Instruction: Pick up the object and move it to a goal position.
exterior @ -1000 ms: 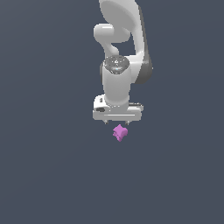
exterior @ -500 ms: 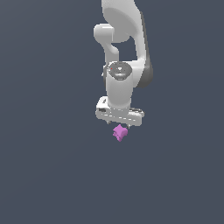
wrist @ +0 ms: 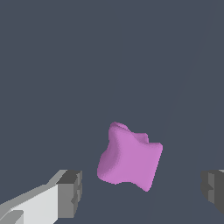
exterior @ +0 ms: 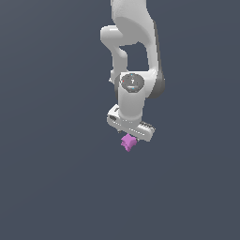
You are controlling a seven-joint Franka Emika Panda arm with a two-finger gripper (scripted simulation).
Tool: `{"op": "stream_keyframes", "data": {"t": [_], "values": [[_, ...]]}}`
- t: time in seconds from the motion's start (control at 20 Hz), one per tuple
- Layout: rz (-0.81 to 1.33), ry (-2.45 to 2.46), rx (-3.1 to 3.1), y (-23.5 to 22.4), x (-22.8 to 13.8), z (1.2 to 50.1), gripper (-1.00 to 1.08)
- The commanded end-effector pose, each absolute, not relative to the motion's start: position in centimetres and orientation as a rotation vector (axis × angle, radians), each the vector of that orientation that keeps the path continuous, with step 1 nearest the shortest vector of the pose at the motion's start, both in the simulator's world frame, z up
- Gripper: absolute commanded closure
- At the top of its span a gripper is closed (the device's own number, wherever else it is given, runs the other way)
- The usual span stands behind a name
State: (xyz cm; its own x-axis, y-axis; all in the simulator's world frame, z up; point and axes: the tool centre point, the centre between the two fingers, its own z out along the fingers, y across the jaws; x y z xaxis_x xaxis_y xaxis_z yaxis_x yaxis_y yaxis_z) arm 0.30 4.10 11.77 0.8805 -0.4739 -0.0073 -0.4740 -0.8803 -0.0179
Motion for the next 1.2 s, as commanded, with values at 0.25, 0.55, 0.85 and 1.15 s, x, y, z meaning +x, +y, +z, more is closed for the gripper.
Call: {"op": "stream_keyframes", "data": {"t": [0.25,0.55,0.85,1.15], "values": [[0.004,1.019,-2.963,4.7,-0.1,10.1,-0.92],[0.002,1.144,-2.923,4.9,-0.3,9.3,-0.92],[0.0,1.201,-2.903,5.0,-0.4,9.0,-0.92],[0.001,1.198,-2.904,5.1,-0.5,8.6,-0.92]]}}
